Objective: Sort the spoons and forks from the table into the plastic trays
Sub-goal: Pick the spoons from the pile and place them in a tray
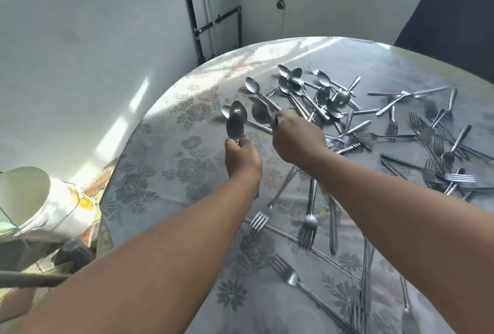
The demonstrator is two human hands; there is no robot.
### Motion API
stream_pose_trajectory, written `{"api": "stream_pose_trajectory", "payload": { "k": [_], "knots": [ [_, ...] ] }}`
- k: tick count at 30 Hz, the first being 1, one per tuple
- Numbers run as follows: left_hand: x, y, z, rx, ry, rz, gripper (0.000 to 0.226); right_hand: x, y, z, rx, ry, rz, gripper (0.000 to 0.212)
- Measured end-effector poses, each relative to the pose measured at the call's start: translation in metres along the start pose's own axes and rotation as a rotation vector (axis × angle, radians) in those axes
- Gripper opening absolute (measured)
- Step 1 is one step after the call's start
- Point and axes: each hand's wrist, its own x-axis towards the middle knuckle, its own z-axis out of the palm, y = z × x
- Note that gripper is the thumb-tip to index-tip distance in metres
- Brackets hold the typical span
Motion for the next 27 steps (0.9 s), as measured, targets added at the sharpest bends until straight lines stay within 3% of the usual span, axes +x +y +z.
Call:
{"api": "stream_pose_trajectory", "payload": {
  "k": [5,8,11,14,19,22,25,27],
  "knots": [
    [-0.045,0.012,0.01,-0.111,-0.06,-0.034,0.02,-0.028,0.016,-0.032,0.183,-0.196,0.082,0.015],
    [-0.081,0.011,0.015,-0.152,-0.089,-0.033,0.023,-0.052,0.038,-0.048,0.434,-0.157,0.128,0.019],
    [-0.118,0.0,0.017,-0.186,-0.061,-0.089,0.034,-0.088,0.058,-0.057,0.682,-0.1,0.171,0.036],
    [-0.163,-0.012,0.022,-0.247,-0.086,-0.159,0.013,-0.131,0.08,-0.063,0.804,-0.123,0.175,0.025],
    [-0.243,-0.021,0.037,-0.272,-0.173,-0.128,0.018,-0.194,0.115,-0.062,1.086,-0.215,0.161,0.003],
    [-0.271,-0.028,0.039,-0.242,-0.167,-0.107,0.014,-0.22,0.128,-0.068,1.063,-0.234,0.141,0.019],
    [-0.285,-0.032,0.037,-0.289,-0.142,-0.152,0.014,-0.244,0.14,-0.085,1.016,-0.167,0.123,0.008],
    [-0.29,-0.035,0.038,-0.276,-0.135,-0.165,0.016,-0.259,0.146,-0.097,0.996,-0.174,0.135,0.024]
  ]
}}
